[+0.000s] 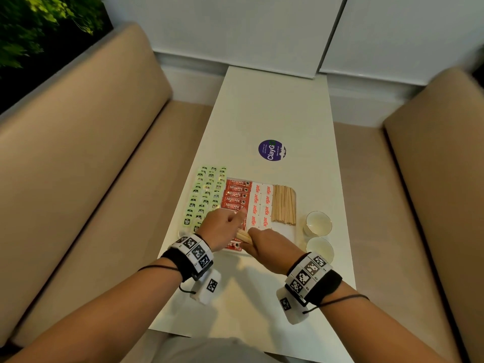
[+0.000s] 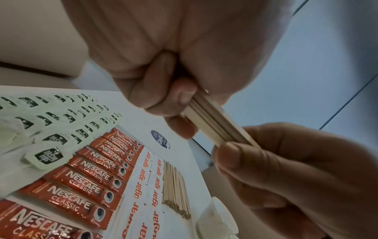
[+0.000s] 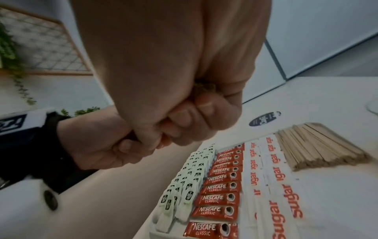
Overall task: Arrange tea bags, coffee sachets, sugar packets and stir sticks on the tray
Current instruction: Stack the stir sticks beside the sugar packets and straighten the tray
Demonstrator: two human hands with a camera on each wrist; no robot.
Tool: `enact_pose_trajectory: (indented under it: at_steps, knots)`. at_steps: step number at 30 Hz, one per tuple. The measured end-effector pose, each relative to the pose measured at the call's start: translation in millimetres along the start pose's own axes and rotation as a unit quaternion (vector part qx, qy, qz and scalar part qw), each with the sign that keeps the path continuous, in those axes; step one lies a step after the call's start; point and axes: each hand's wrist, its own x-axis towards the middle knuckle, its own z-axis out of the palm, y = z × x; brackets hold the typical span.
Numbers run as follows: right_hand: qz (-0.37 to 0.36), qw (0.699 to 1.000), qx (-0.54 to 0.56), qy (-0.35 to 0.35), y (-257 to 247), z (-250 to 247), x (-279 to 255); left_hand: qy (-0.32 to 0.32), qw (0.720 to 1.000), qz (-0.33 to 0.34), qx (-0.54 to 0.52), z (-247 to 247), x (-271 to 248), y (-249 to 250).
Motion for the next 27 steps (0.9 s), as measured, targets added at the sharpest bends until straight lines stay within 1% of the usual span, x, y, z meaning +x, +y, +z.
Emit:
enact_pose_trajectory:
  at_steps: [1,3,7,10,14,16,18,21,24,27]
  knots:
    - [0.007,1.000,0.018,0.004,0.6,1.5,0.3,0.018,1.000,-0.001,-0.007,2.1,-0.1,0.3]
    - [0.021,0.998,0.056,0.012,0.5,5.5,0.5,0.034,0.999,0.000,-0.007,6.1,0.1,3.6]
    - [0.030,0.989,0.143,0.011,-2.5,14.3,-2.8,0.034,0.997,0.024,0.068,9.0,9.9,5.0]
    - [0.032,0.983,0.181,-0.006,-0.1,12.3,-7.6,0.004,0.994,0.056,0.094,13.2,20.6,2.0]
    - [0.066,0.972,0.224,-0.039,5.6,3.2,-11.2,-0.053,0.990,0.090,0.097,18.9,33.7,7.3]
    - [0.082,0.965,0.247,-0.039,9.6,4.3,-10.3,-0.087,0.983,0.102,0.130,21.3,42.8,13.4]
    - [0.096,0.961,0.260,-0.022,14.9,9.6,-7.8,-0.109,0.973,0.114,0.167,23.7,50.7,21.9]
    - [0.117,0.960,0.254,0.023,25.1,24.1,-3.1,-0.124,0.970,0.117,0.174,30.7,63.2,25.3]
    - [0.143,0.957,0.248,0.048,33.7,37.1,1.6,-0.147,0.970,0.108,0.159,42.2,75.4,22.6]
    - [0.181,0.950,0.248,0.064,41.3,45.6,5.4,-0.136,0.980,0.083,0.116,53.0,85.9,16.9]
